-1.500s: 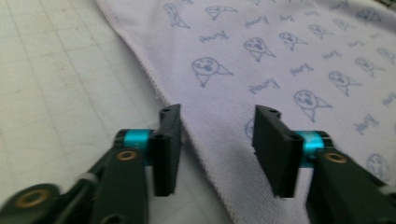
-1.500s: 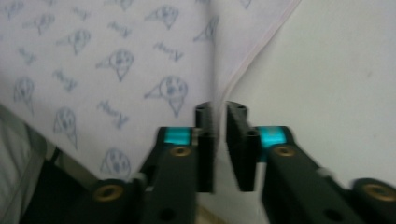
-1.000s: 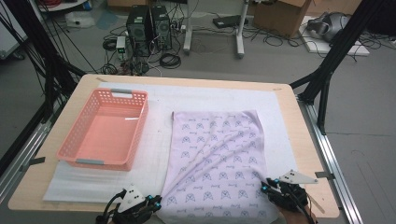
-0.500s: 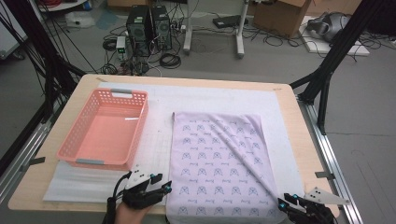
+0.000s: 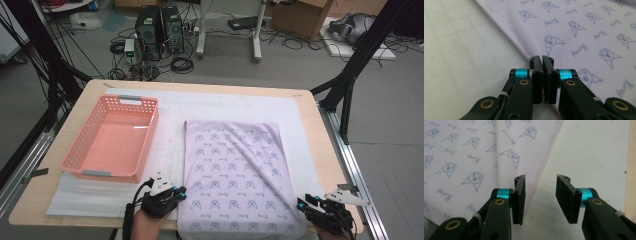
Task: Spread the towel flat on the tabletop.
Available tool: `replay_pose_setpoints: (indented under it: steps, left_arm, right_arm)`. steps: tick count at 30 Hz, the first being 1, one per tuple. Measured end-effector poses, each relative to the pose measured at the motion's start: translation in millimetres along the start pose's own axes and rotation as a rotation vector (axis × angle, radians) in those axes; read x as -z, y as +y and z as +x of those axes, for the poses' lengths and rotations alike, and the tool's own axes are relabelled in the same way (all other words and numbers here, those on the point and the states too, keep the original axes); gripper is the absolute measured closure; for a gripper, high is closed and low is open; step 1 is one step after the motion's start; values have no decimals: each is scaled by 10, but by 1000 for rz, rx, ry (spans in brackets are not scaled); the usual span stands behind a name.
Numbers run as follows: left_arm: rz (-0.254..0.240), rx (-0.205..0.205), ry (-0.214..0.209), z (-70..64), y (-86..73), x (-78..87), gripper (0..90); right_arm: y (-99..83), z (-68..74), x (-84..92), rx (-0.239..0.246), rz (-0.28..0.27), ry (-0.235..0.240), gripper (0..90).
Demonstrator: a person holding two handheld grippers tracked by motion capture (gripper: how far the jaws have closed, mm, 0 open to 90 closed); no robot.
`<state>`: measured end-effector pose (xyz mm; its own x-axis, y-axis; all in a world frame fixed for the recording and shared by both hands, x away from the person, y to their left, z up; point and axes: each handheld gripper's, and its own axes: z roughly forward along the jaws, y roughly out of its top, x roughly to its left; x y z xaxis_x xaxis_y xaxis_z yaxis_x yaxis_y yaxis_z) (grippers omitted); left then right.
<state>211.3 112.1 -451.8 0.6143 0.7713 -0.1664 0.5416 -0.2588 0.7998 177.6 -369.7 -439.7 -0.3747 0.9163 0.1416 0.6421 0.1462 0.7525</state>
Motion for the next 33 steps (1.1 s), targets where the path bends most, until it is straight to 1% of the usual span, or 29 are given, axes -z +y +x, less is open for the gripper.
replay_pose_setpoints:
  steps: [1,3,4,6,7,8,9,10,11,12,13,14,16,18,19,20,21,22,23,24,25,27,29,31,33]
  left_arm:
    - [2,5,4,22,-22,75,867]
    - [0,4,7,48,-41,169,867]
    - [-3,8,6,55,-59,209,867]
    - [0,2,1,67,-121,252,863]
    - [2,4,5,71,-139,257,856]
    - [-1,14,10,81,-158,257,843]
    - [-15,32,8,92,-166,255,814]
    - [-24,45,1,106,-166,252,718]
    - [-38,63,-5,114,-167,248,653]
    - [-50,68,-10,114,-167,246,621]
    - [-62,74,-11,104,-165,237,599]
    - [-66,78,-20,97,-161,229,582]
    - [-70,71,-32,72,-144,202,550]
    - [-70,63,-45,35,-119,137,527]
    - [-63,54,-52,18,-109,97,512]
    - [-55,50,-52,3,-104,64,510]
    - [-46,46,-48,-14,-100,23,506]
    - [-52,32,-39,-34,-96,1,501]
    - [-47,24,-36,-40,-88,-4,507]
    - [-41,18,-38,-36,-73,-3,508]
    - [-41,17,-33,-21,-54,2,507]
    - [-67,33,-38,61,22,17,504]
    - [-97,38,-45,156,114,29,497]
    - [-122,56,-58,226,185,19,486]
    - [-130,52,-72,267,227,-14,484]
  right_arm:
    - [4,7,-5,-3,6,4,597]
    - [19,31,-38,3,10,17,597]
    - [30,56,-62,10,12,25,597]
    - [57,133,-130,38,26,42,600]
    - [66,168,-169,61,45,34,618]
    - [67,193,-200,73,65,11,641]
    - [69,220,-199,87,64,-18,681]
    - [68,215,-192,89,64,-17,758]
    - [61,212,-176,85,71,-4,877]
    - [48,202,-149,97,77,5,879]
    - [32,196,-113,101,86,0,883]
    - [-1,187,-58,94,95,6,884]
    - [-54,171,28,109,109,-1,883]
    - [-88,150,85,106,111,14,866]
    - [-95,143,92,107,96,27,797]
    - [-85,143,89,102,81,23,714]
    - [-73,140,85,96,69,23,676]
    - [-50,143,77,80,53,23,648]
    - [-14,137,53,77,30,26,614]
    - [8,144,40,69,21,23,591]
    - [39,137,13,72,4,22,583]
    - [116,120,-63,68,-13,18,571]
    - [186,95,-138,57,-17,13,565]
    - [272,62,-237,45,-12,18,565]
    - [320,33,-300,34,-1,23,565]
